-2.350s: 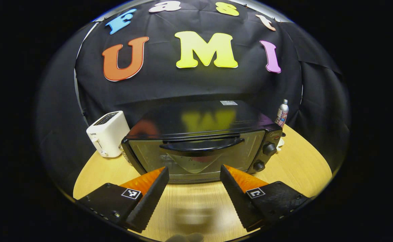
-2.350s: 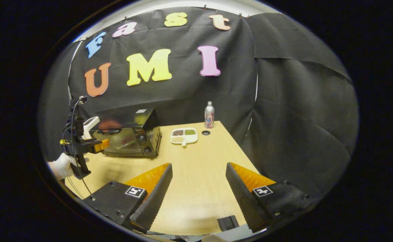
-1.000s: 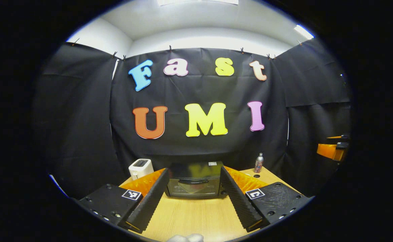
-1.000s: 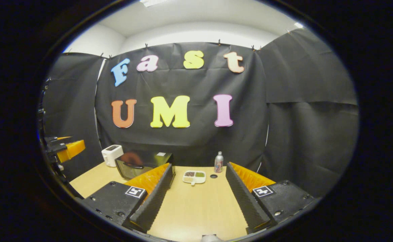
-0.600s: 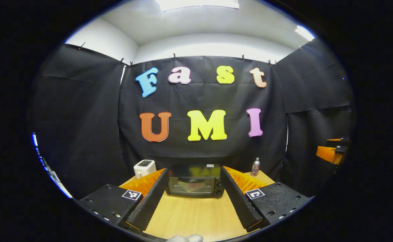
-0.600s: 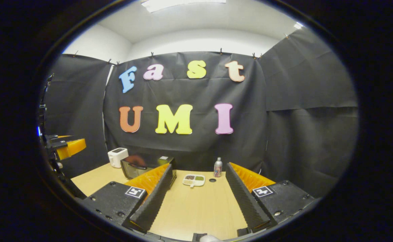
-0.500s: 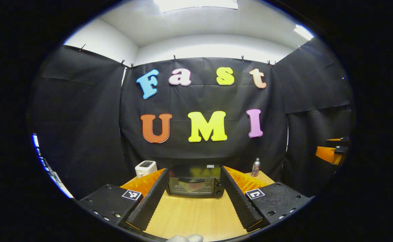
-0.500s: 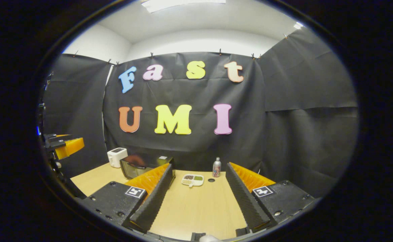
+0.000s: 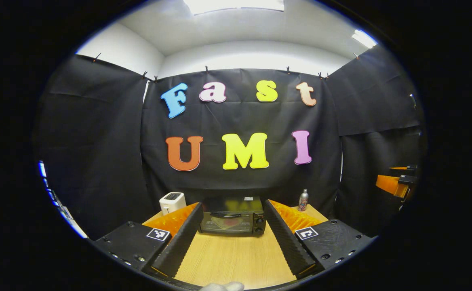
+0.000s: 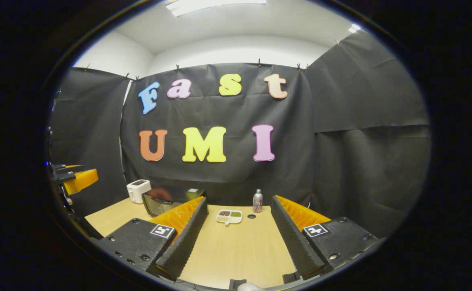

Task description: Open the electric oven with the left hand, put the food in, and close the electric oven.

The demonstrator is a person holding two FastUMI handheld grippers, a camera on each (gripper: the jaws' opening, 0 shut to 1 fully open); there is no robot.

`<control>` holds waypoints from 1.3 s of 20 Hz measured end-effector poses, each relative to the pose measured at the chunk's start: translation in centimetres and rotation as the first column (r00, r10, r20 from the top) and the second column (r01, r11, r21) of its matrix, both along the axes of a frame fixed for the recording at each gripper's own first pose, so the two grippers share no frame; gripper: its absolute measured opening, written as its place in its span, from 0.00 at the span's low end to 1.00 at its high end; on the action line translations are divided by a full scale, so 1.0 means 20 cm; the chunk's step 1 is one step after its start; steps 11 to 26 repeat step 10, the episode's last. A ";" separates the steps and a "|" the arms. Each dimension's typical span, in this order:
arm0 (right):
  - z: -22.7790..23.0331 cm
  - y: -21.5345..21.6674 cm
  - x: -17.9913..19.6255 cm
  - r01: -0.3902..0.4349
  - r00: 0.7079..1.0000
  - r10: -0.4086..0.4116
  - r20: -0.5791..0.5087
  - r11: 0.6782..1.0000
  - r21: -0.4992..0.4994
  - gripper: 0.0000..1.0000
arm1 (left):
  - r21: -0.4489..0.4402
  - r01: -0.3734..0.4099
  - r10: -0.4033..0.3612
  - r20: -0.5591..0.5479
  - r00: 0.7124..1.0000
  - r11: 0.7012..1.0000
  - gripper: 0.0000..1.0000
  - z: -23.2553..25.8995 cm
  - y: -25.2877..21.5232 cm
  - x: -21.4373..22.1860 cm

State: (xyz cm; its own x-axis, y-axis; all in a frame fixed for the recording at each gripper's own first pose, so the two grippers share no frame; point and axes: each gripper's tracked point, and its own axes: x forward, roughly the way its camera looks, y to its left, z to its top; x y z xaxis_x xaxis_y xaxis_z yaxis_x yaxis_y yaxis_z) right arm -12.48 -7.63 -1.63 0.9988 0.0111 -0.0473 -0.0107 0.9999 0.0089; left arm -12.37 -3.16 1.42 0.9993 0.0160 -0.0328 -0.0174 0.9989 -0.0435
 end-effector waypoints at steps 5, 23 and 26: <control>0.00 0.02 0.03 -0.001 1.000 0.001 -0.002 1.000 -0.005 0.96 | -0.008 0.014 -0.014 -0.007 1.000 1.000 1.00 -0.02 0.01 0.04; 0.00 0.03 0.06 0.003 1.000 -0.003 -0.009 1.000 -0.007 0.96 | -0.009 0.021 -0.021 -0.014 1.000 1.000 0.96 -0.04 0.00 0.08; 0.00 0.03 0.06 0.003 1.000 -0.003 -0.009 1.000 -0.007 0.96 | -0.009 0.021 -0.021 -0.014 1.000 1.000 0.96 -0.04 0.00 0.08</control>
